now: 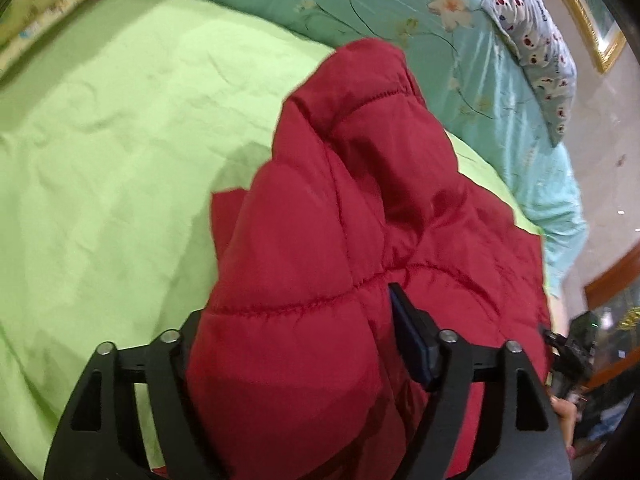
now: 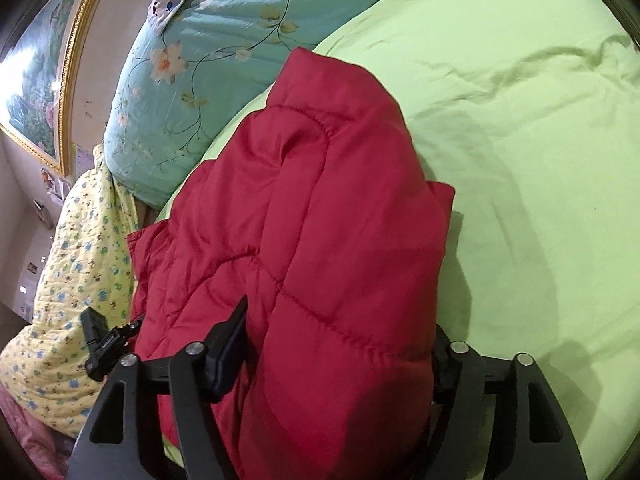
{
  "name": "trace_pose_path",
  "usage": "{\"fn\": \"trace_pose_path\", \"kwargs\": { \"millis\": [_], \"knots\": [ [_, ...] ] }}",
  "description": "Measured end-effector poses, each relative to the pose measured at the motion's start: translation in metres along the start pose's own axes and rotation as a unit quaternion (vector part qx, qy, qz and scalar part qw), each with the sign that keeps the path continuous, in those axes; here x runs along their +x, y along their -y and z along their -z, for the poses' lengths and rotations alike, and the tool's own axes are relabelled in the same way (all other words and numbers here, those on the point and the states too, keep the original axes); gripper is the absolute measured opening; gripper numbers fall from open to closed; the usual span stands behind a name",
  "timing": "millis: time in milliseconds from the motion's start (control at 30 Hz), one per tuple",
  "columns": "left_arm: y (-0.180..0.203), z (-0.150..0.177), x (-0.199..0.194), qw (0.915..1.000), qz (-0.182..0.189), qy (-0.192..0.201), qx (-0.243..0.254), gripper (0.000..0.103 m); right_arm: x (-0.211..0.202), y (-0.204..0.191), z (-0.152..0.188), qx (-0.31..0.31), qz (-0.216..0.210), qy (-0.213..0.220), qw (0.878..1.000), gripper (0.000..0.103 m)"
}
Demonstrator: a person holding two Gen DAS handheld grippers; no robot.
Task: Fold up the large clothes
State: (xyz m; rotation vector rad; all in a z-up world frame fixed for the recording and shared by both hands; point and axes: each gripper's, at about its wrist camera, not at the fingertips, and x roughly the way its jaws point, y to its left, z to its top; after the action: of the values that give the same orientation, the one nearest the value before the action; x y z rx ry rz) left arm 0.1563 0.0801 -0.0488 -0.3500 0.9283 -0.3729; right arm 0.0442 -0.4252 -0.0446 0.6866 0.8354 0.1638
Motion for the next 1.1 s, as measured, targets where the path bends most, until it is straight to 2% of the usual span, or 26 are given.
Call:
{"fn": "trace_pose_path", "kwargs": {
  "millis": [100,367,567,667,800,933,1033,1100],
  "knots": [
    [0.005,0.002,-0.008,0.9989,-0.039,0.026,-0.001,0.087,0.0,0.006,0.003,0.004,-0.003,0.011,1.0,0.079],
    [0.011,0.004,-0.032,0.9933,-0.083,0.075,-0.028,0.088,-0.001,0.012,0.005,0.0,-0.015,0.025,1.0,0.082],
    [0.025,0.009,-0.055,0.9914,-0.081,0.101,-0.016,0.088,-0.003,0.014,0.004,0.005,-0.019,0.03,0.999,0.083],
    [0.04,0.014,-0.067,0.9917,-0.07,0.107,0.015,0.088,-0.004,0.011,0.005,0.004,-0.012,0.034,0.999,0.087],
    [0.069,0.024,-0.069,0.9924,-0.047,0.094,0.065,0.088,-0.009,0.011,0.006,0.01,-0.004,0.045,0.999,0.089],
    [0.103,0.04,-0.06,0.9908,-0.009,0.06,0.121,0.088,-0.012,0.013,0.006,0.015,-0.004,0.049,0.999,0.089],
    [0.128,0.055,-0.048,0.985,-0.009,0.034,0.169,0.088,-0.018,0.012,0.008,0.014,0.002,0.06,0.998,0.089],
    [0.135,0.061,-0.043,0.9832,-0.008,0.024,0.181,0.088,-0.025,0.01,0.009,0.01,0.015,0.078,0.997,0.089]
  ]
}}
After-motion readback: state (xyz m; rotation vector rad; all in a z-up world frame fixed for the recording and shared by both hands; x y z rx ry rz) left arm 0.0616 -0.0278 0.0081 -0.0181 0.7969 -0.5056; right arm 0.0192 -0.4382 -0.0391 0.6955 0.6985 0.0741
